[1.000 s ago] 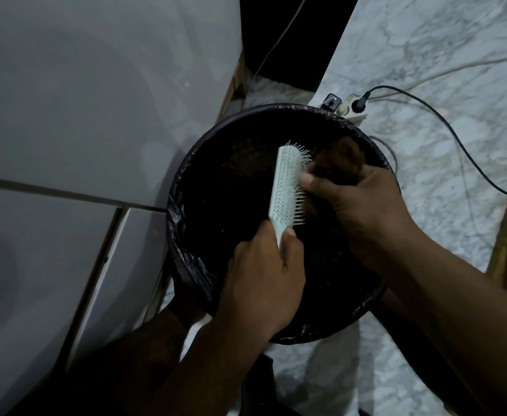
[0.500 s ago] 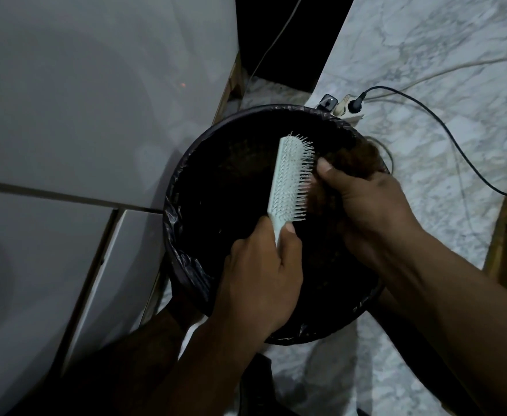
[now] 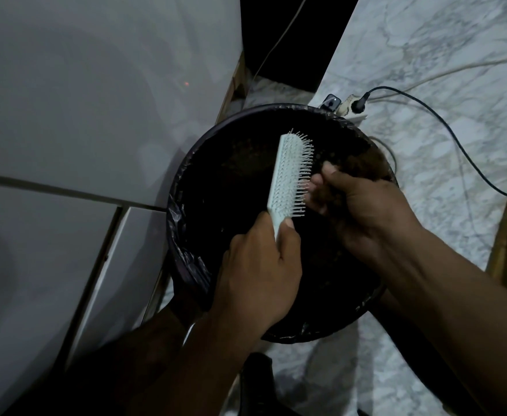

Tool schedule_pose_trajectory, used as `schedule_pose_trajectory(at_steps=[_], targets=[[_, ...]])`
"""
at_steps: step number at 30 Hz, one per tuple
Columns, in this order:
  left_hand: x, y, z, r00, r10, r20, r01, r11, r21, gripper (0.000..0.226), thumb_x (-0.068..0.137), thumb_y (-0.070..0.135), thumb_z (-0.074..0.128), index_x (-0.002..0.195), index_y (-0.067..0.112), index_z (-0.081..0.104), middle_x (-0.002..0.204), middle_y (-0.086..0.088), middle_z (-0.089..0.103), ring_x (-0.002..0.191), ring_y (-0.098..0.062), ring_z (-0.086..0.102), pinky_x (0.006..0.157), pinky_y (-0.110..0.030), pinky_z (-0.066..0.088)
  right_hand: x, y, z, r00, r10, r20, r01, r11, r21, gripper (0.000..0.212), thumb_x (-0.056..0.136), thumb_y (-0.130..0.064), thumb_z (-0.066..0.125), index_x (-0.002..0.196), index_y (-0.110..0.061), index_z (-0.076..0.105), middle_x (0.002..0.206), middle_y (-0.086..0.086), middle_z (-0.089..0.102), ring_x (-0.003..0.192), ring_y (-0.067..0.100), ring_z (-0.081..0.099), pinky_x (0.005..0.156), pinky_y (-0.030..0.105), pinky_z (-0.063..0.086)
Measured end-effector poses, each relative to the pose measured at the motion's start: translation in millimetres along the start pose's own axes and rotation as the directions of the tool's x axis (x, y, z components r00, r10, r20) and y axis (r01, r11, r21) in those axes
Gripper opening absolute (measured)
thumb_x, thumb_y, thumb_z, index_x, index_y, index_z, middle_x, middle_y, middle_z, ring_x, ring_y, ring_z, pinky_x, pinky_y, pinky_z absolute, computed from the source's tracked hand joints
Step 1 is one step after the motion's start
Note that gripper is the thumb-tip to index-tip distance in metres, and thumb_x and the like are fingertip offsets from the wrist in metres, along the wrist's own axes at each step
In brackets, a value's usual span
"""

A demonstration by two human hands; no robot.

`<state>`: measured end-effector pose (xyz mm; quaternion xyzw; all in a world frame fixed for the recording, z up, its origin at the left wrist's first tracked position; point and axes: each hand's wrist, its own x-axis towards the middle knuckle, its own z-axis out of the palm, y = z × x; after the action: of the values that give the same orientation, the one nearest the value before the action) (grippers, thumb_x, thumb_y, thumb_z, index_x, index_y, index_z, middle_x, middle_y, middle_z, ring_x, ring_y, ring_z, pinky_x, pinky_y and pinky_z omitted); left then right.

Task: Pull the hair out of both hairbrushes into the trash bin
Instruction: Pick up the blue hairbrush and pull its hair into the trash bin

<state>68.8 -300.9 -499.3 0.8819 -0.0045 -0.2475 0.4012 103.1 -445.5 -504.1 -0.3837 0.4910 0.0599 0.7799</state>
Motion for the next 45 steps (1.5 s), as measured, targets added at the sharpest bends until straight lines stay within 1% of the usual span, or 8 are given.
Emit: schedule_pose_trajectory(at_steps=[4, 9, 13, 20, 32, 39, 41, 45], targets=[[1.3, -4.8, 0.0, 0.999, -0.032, 0.002, 0.032, 0.998, 0.049, 0.032, 0.101, 0.045, 0.037, 0.081, 0.022, 0.049, 0.071, -0.003, 0.059, 0.069, -0.029, 0.063, 0.061, -0.04, 0.048, 3.7, 3.1, -0.3, 0.998, 0.011, -0.056, -0.011, 1.0, -0.014, 0.01, 0.098, -0.003, 0.059, 0.088, -0.003, 0.059, 0.075, 0.011, 0.059, 0.05, 0.016, 0.071, 0.046, 0.03, 0.059], [5.7, -4.3, -8.6, 0.987, -0.116, -0.111, 0.121, 0.992, 0.04, 0.032, 0.101, 0.043, 0.037, 0.085, 0.019, 0.051, 0.078, -0.007, 0.064, 0.075, -0.031, 0.065, 0.07, -0.045, 0.053, 0.3, -18.4, -11.0, 0.968, -0.245, 0.058, 0.231, 0.774, -0.59, 0.035, 0.082, -0.003, 0.078, 0.114, -0.007, 0.066, 0.081, 0.006, 0.073, 0.067, 0.023, 0.072, 0.059, 0.04, 0.063], [4.9, -3.2, -9.3, 0.991, -0.104, -0.087, 0.109, 0.993, 0.043, 0.032, 0.1, 0.045, 0.037, 0.086, 0.021, 0.052, 0.078, -0.005, 0.065, 0.074, -0.029, 0.065, 0.069, -0.046, 0.055, -6.4, -22.0, -13.1, 0.983, -0.058, 0.173, 0.178, 0.515, -0.838, 0.064, 0.076, -0.013, 0.084, 0.131, -0.022, 0.053, 0.091, -0.013, 0.063, 0.073, -0.001, 0.062, 0.054, 0.01, 0.05], [2.2, -0.3, -2.8, 0.997, -0.011, 0.074, 0.017, 0.997, -0.077, 0.033, 0.102, 0.041, 0.041, 0.09, 0.018, 0.062, 0.065, 0.001, 0.062, 0.058, -0.013, 0.062, 0.057, -0.033, 0.049, -4.6, -6.6, 0.7, 0.958, -0.1, 0.27, 0.211, 0.883, -0.42, 0.059, 0.069, -0.032, 0.084, 0.121, -0.01, 0.065, 0.109, 0.013, 0.076, 0.095, 0.021, 0.076, 0.082, 0.04, 0.059], [0.9, 6.8, -3.7, 0.967, -0.063, 0.246, 0.131, 0.954, -0.269, 0.04, 0.103, 0.038, 0.044, 0.08, 0.008, 0.057, 0.047, 0.009, 0.046, 0.04, -0.01, 0.047, 0.046, -0.05, 0.051, 1.9, -3.5, -4.7, 0.953, -0.294, 0.072, 0.301, 0.896, -0.327, 0.026, 0.092, -0.029, 0.07, 0.079, -0.009, 0.06, 0.079, 0.005, 0.069, 0.059, 0.008, 0.066, 0.05, 0.023, 0.054], [0.4, 8.1, -8.1, 0.954, -0.102, 0.283, 0.159, 0.97, -0.186, 0.039, 0.103, 0.037, 0.043, 0.081, 0.009, 0.058, 0.053, 0.004, 0.051, 0.04, -0.01, 0.048, 0.045, -0.047, 0.051, 11.6, -9.0, -6.3, 0.999, -0.032, -0.041, 0.018, 0.956, -0.293, 0.035, 0.103, -0.04, 0.049, 0.092, -0.011, 0.066, 0.094, 0.008, 0.072, 0.087, 0.024, 0.067, 0.08, 0.045, 0.061], [1.9, 6.3, -9.6, 0.95, -0.142, 0.28, 0.198, 0.963, -0.182, 0.039, 0.103, 0.036, 0.041, 0.08, 0.009, 0.058, 0.053, 0.004, 0.052, 0.035, -0.008, 0.048, 0.039, -0.035, 0.047, 9.3, -10.6, -7.2, 0.988, -0.13, 0.084, 0.153, 0.893, -0.423, 0.034, 0.099, -0.043, 0.055, 0.108, -0.013, 0.068, 0.109, 0.0, 0.073, 0.094, 0.014, 0.069, 0.078, 0.036, 0.059], [4.6, 5.4, -11.3, 0.93, -0.2, 0.308, 0.269, 0.941, -0.203, 0.039, 0.104, 0.033, 0.04, 0.075, 0.011, 0.054, 0.051, 0.002, 0.05, 0.03, -0.006, 0.048, 0.037, -0.022, 0.042, 2.4, -7.6, -12.2, 0.892, -0.101, 0.441, 0.435, 0.455, -0.777, 0.108, 0.06, -0.068, 0.08, 0.153, -0.031, 0.037, 0.154, -0.013, 0.044, 0.135, 0.004, 0.045, 0.11, 0.03, 0.039]])
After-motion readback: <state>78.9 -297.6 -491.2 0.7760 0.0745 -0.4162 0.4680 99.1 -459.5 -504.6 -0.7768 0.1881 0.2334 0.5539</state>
